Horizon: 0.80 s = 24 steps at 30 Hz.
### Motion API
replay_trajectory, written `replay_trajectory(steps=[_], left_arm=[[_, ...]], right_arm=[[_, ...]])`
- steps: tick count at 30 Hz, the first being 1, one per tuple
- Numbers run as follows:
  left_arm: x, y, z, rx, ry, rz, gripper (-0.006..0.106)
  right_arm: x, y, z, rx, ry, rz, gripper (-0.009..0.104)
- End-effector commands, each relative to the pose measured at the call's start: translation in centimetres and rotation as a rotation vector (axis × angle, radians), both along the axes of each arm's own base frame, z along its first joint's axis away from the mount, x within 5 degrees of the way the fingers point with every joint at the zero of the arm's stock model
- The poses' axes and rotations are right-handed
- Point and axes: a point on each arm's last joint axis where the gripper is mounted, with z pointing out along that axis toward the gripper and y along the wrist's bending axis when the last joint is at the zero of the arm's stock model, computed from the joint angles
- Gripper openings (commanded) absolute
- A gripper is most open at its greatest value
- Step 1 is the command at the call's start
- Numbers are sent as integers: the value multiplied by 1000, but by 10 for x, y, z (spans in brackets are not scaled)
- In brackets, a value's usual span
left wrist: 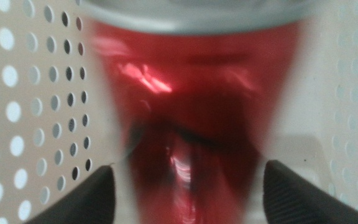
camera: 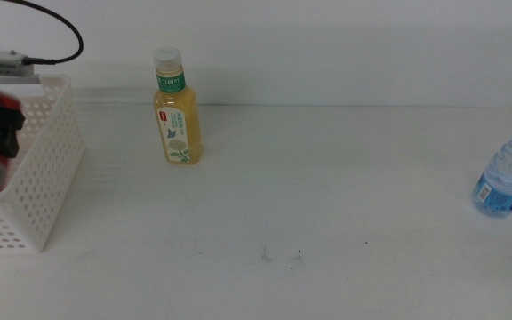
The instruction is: Use arms to grab the bottles and put them into the dustbin to the left of the table.
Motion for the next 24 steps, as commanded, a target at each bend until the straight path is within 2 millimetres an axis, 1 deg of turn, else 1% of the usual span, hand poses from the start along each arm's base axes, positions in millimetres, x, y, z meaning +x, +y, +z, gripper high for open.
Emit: replay_trajectory(steps=[1,4,9,11,14,17,19,21,22,24], left_arm=[[1,-1,9,2,-33,5,80],[1,-1,9,-1,-29,5,94],[-2,-3,9,-17,6,5,94],[-5,-3,16,-22,14,16,94],[-10,-7,36,-41,-19,61,94],[-19,-19,65,-71,-97,53,94],[-26,-31,86,-75,-151,20,94],[-36,-51,107,-71,-195,-59,94],[-42,-62,115,-67,-214,-96,94],[-54,-78,129,-58,-273,-112,94]], right_arm=[[0,0,0,-6,-13,-8,81],[0,0,0,-6,-13,-8,81],[0,0,0,-6,-13,-8,81],[0,0,0,-6,-13,-8,81],[0,0,0,-6,-13,-8,81],[0,0,0,-6,-13,-8,81],[0,0,0,-6,-13,-8,81],[0,0,0,-6,-13,-8,81],[0,0,0,-6,-13,-8,81],[0,0,0,-6,-13,-8,81]])
